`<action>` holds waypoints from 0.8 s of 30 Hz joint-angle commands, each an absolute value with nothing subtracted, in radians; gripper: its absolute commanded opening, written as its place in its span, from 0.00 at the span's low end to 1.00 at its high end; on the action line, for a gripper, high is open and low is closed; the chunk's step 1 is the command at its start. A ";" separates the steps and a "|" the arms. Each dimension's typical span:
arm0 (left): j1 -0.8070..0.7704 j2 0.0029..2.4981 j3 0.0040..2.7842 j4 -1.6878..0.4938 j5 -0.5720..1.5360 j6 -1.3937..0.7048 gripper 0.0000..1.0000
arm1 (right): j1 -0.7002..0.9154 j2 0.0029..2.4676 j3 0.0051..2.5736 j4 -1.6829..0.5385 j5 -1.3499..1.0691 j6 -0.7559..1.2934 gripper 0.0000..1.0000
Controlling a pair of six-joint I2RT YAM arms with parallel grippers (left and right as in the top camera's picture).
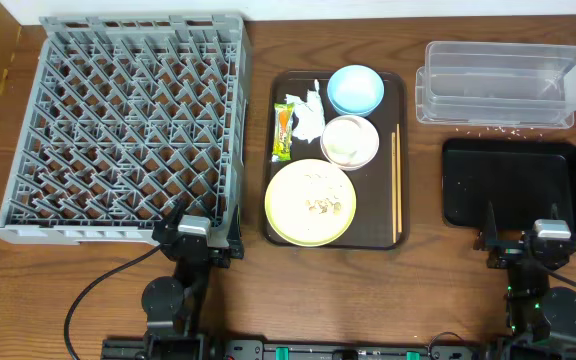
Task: Sort waste into correct bins and load items into the dishwasher
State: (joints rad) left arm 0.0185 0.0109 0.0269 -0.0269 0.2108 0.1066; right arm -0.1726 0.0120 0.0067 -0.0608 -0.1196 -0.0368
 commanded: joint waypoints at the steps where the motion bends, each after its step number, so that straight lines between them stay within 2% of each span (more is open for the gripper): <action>1: 0.015 0.004 0.005 -0.052 0.236 0.119 0.98 | -0.149 0.006 0.006 -0.065 -0.124 -0.027 0.99; 15: 0.015 0.004 0.005 -0.052 0.236 0.119 0.98 | -0.149 0.006 0.006 -0.062 -0.145 0.003 0.99; 24: 0.015 0.004 0.005 -0.052 0.236 0.119 0.98 | -0.149 0.006 0.006 0.221 -0.468 0.475 0.99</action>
